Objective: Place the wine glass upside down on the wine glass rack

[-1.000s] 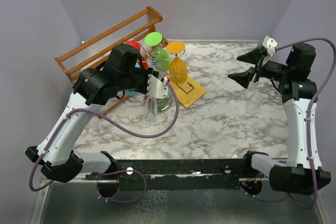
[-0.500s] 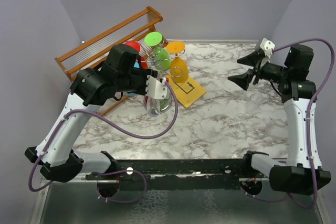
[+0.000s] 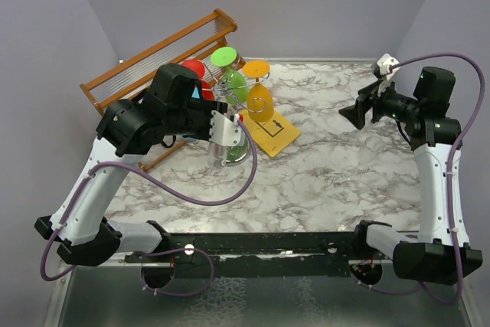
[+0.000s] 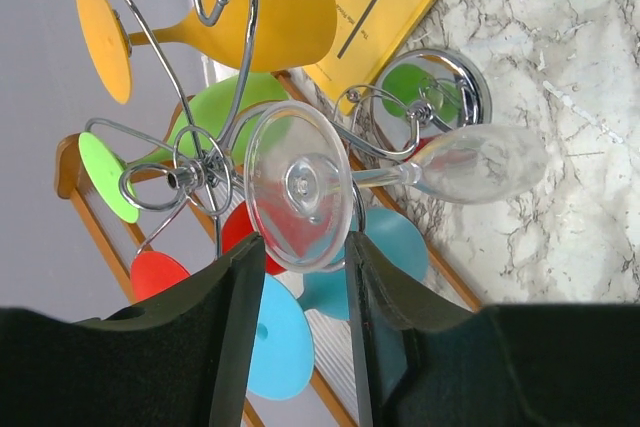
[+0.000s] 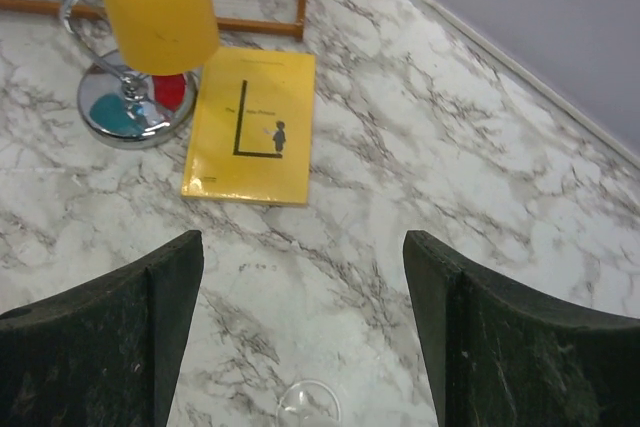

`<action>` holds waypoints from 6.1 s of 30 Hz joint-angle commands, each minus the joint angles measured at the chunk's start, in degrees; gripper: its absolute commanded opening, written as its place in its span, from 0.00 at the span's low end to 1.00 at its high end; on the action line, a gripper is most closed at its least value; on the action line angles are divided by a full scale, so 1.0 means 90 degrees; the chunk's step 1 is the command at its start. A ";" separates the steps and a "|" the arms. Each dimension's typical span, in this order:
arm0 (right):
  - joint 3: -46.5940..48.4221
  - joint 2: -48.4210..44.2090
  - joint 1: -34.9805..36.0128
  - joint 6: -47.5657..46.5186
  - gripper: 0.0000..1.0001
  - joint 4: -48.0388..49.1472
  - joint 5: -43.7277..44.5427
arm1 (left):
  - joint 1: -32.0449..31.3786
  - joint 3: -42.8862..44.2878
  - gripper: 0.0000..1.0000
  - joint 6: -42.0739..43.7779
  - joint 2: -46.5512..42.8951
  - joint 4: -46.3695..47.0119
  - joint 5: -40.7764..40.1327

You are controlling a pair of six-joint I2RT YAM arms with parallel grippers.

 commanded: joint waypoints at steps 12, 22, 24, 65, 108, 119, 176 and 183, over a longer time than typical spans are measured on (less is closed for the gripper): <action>0.0023 -0.0657 -0.0019 0.0706 0.79 -0.0520 0.3637 | -0.0028 0.0558 0.62 -0.0507 -0.0420 -0.0461 0.1053; -0.0408 -0.1218 -0.0019 0.0562 0.69 -0.1463 0.4604 | -0.0032 0.0231 0.78 -0.0861 -0.0457 0.0295 0.0649; -0.0539 -0.1348 -0.0019 0.0525 0.67 -0.1621 0.4715 | -0.0032 0.0159 0.80 -0.0878 -0.0423 0.0397 0.0553; 0.1251 0.0408 -0.0019 0.0392 0.01 -0.0289 0.3816 | -0.0028 -0.0689 0.95 -0.1705 -0.0483 0.2065 -0.0412; 0.0555 0.0265 -0.0019 0.7419 0.01 0.6274 -0.1149 | 0.0837 0.0006 0.71 -0.9204 0.0825 0.5735 0.1339; 0.0353 0.0232 -0.0019 0.7591 0.01 0.6614 -0.1334 | 0.0837 -0.0123 0.58 -0.9488 0.1115 0.6169 0.1215; 0.0130 0.0160 -0.0019 0.6296 0.40 0.5750 -0.1122 | 0.0956 -0.0447 0.00 -0.8749 0.0915 0.6253 0.0995; 0.0475 0.0043 -0.0019 0.5293 0.55 0.4785 -0.1017 | 0.1080 -0.0365 0.00 -0.8114 0.0766 0.6142 0.0629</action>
